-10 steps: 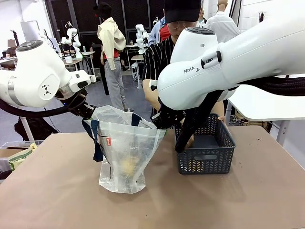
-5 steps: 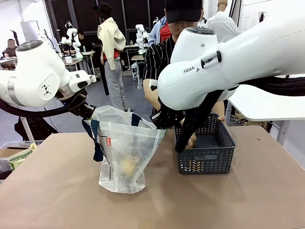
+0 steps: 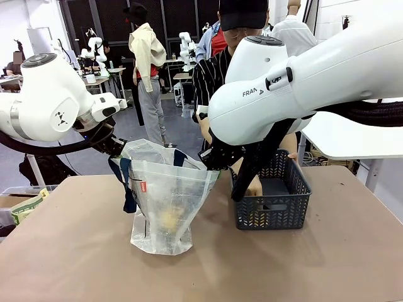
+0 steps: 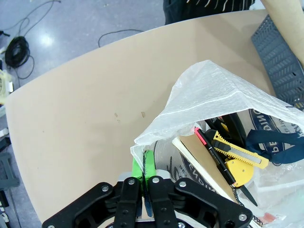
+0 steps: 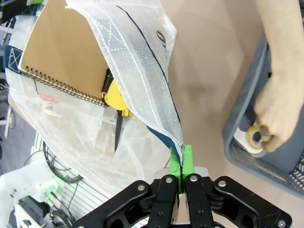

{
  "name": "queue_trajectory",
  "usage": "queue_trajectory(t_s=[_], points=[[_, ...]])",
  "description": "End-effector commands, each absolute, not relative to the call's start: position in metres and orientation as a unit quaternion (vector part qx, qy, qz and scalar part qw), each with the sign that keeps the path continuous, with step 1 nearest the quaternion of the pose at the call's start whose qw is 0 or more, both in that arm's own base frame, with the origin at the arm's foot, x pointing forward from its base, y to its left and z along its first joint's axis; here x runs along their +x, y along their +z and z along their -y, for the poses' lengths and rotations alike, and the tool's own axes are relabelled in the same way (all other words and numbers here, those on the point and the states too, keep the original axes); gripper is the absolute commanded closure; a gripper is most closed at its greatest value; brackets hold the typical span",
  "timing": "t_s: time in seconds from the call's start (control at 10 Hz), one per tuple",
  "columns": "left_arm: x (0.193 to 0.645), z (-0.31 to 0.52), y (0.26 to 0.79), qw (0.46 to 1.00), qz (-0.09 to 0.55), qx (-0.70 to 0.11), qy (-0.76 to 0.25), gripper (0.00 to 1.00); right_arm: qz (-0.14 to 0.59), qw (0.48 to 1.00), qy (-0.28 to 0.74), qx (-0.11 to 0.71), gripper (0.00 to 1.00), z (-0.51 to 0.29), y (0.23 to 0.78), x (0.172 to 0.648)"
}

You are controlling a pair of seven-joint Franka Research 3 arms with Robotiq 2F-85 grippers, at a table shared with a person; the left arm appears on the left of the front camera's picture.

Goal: Transfer purchased items from the store into the shopping bag.
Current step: Move the Reusable shopping bag to the right side of the table.

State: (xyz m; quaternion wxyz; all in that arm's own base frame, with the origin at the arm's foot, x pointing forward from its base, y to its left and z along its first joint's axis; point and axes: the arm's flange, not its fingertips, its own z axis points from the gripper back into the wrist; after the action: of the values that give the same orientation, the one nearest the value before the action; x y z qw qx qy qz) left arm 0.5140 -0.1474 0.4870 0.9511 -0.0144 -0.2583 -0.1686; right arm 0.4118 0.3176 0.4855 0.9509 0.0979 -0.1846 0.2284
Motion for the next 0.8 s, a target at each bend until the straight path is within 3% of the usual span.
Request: queue_trajectory(t_s=[0.0, 0.7], points=[[0.5110, 0.1435, 0.4884, 0.952, 0.260, -0.013, -0.161, 1.00, 0.184, 0.951, 0.226, 0.100, 1.00, -0.3168, 0.4857, 0.4122], [0.5110, 0.1435, 0.4884, 0.952, 0.260, -0.013, -0.161, 1.00, 0.184, 0.951, 0.226, 0.100, 1.00, -0.3168, 0.4857, 0.4122]])
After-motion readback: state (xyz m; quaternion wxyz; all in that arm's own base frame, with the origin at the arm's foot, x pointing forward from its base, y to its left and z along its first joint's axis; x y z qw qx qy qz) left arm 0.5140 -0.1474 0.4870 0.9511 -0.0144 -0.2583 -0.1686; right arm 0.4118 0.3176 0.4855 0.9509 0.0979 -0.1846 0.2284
